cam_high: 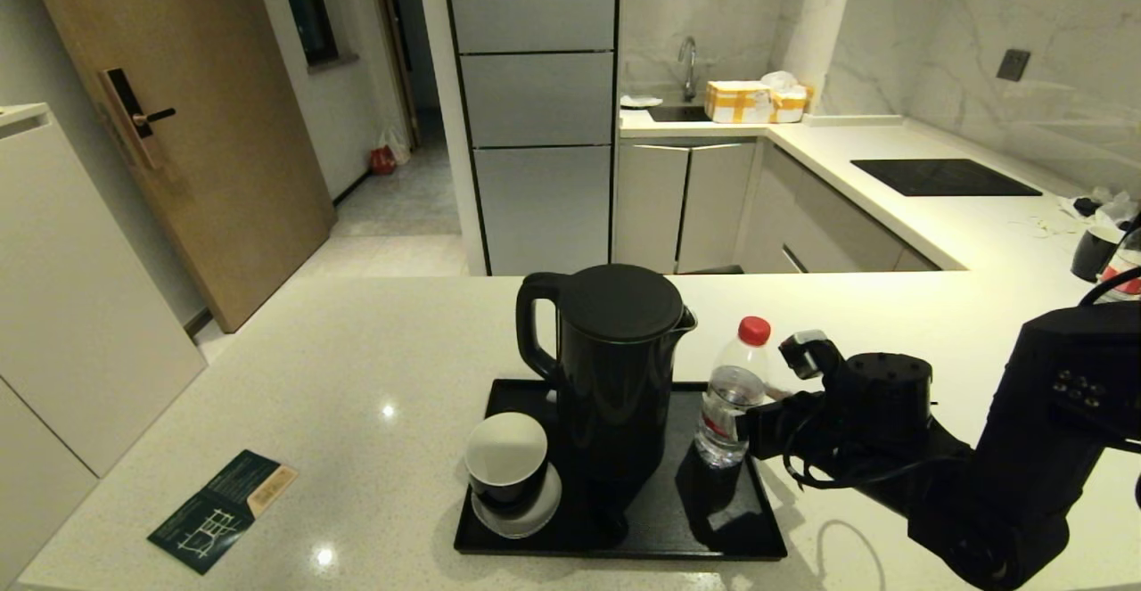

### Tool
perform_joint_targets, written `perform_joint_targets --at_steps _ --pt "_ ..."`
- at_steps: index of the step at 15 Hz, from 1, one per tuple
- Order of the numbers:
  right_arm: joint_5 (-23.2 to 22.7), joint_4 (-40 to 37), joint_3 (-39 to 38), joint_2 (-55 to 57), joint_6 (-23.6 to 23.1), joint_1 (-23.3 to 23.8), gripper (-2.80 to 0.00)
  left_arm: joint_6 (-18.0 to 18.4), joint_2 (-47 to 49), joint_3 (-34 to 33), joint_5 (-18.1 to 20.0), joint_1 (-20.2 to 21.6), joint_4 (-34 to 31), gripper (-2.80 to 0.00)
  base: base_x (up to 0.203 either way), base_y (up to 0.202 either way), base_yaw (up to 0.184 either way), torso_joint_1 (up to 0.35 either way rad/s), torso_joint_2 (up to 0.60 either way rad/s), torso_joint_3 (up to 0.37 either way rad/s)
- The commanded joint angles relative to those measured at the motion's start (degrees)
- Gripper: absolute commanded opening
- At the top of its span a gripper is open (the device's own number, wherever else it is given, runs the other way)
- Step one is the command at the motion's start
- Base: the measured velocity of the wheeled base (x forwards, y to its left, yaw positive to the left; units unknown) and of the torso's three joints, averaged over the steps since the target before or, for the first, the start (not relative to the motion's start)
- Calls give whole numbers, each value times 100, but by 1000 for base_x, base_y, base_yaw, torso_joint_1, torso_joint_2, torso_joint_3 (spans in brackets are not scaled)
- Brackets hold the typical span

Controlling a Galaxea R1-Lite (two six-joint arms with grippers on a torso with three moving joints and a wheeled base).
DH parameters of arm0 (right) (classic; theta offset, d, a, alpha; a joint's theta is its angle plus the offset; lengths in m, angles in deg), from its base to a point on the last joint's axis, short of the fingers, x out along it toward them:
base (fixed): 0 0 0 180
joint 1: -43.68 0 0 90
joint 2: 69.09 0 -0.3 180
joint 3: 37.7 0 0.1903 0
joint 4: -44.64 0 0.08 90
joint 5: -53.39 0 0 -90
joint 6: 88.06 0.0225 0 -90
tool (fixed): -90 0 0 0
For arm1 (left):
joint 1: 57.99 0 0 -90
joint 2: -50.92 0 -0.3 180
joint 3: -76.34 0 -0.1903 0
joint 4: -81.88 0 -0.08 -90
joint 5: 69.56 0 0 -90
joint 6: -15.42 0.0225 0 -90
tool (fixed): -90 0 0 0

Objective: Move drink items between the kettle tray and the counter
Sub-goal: Pick up the bottled water

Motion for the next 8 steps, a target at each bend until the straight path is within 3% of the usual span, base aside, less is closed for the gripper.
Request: perform_joint_targets --at_steps 1,4,5,6,8 --pt "87 105 162 230 -2 -2 0 3 -2 0 0 0 0 -280 0 0 0 0 0 0" --pt "174 177 192 265 -8 -5 0 3 -2 0 0 0 0 -280 0 0 0 0 0 0" --pt "394 319 247 344 -18 -25 -92 3 -2 0 0 0 0 -280 0 0 0 0 0 0" --pt "395 325 249 344 -19 -28 -280 3 -2 0 0 0 0 -280 0 0 0 0 0 0" --pt "404 351 258 344 -28 -37 -280 3 -2 0 0 0 0 -280 0 0 0 0 0 0"
